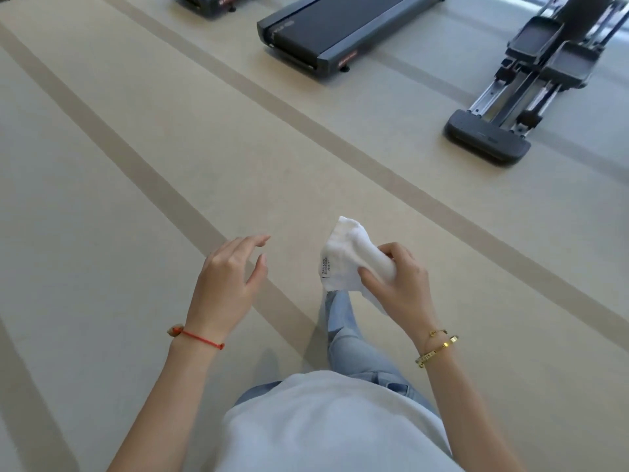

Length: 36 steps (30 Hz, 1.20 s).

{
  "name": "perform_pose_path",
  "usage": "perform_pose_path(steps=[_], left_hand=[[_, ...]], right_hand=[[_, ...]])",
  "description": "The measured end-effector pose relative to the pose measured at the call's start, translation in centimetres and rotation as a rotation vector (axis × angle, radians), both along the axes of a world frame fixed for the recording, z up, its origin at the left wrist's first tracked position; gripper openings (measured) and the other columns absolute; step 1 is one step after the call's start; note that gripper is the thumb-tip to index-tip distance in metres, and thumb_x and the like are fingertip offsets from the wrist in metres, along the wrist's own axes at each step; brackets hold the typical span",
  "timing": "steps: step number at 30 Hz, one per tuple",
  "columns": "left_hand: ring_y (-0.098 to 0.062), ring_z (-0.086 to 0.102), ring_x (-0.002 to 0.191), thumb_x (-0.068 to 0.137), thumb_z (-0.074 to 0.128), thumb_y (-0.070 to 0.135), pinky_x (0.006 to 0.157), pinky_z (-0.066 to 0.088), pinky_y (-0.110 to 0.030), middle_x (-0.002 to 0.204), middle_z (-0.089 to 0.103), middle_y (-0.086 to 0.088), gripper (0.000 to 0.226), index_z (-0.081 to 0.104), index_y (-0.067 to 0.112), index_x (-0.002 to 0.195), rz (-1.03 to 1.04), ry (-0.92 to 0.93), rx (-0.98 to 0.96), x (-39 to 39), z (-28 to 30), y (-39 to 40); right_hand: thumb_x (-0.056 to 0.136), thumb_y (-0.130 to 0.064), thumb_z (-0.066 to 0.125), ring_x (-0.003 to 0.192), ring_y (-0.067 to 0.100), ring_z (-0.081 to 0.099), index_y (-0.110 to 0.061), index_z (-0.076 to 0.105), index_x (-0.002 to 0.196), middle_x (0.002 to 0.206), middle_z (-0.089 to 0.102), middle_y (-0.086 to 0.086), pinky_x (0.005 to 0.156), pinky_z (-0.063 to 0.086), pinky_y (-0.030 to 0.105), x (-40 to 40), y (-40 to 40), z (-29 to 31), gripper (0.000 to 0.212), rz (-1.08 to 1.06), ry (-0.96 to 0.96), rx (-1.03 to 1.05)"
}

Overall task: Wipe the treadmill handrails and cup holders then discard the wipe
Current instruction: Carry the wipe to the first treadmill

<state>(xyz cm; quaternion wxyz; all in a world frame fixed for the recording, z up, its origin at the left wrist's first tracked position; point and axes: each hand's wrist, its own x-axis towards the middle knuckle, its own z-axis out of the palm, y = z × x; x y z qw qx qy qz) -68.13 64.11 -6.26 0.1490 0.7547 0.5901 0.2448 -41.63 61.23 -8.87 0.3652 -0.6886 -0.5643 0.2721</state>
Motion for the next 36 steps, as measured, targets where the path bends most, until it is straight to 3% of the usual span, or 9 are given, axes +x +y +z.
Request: perform_pose_path(steps=[10,20,30,36], left_hand=[[-0.024,0.065,0.108,0.097,0.058,0.012,0.098,0.05,-0.045,0.116,0.07,-0.004,0.027,0.066,0.009,0.123,0.007,-0.023,0.002,6.3,1.1,23.1],[-0.023,0.065,0.106,0.095,0.047,0.026,0.097,0.05,-0.043,0.114,0.07,-0.003,0.036,0.066,0.011,0.122,0.014,-0.022,0.009,11.8,1.2,43.0],[-0.024,0.064,0.108,0.096,0.055,0.016,0.098,0.049,-0.044,0.115,0.07,-0.003,0.029,0.066,0.009,0.121,-0.069,-0.032,-0.01,17.4,-0.1,66.7],[-0.025,0.065,0.105,0.095,0.059,0.01,0.095,0.051,-0.046,0.111,0.071,-0.004,0.027,0.066,0.009,0.121,-0.134,-0.035,0.03,20.6,1.5,82.5]], right_hand=[[0.077,-0.019,0.074,0.083,-0.002,0.054,-0.024,0.057,0.092,0.088,0.059,-0.014,0.066,0.039,0.007,7.1,23.1,0.5,0.023,-0.029,-0.006,0.01],[0.076,-0.017,0.075,0.084,-0.009,0.051,-0.025,0.055,0.089,0.087,0.057,-0.012,0.068,0.037,0.003,13.4,43.8,1.4,0.026,-0.006,-0.041,0.019],[0.075,-0.015,0.075,0.077,0.005,0.056,-0.018,0.059,0.091,0.085,0.061,-0.008,0.065,0.039,0.008,17.8,64.7,-0.2,0.022,-0.103,-0.027,0.008],[0.076,-0.017,0.076,0.078,0.0,0.055,-0.022,0.058,0.092,0.086,0.061,-0.01,0.064,0.037,0.007,20.8,79.3,1.6,0.024,-0.134,-0.036,0.031]])
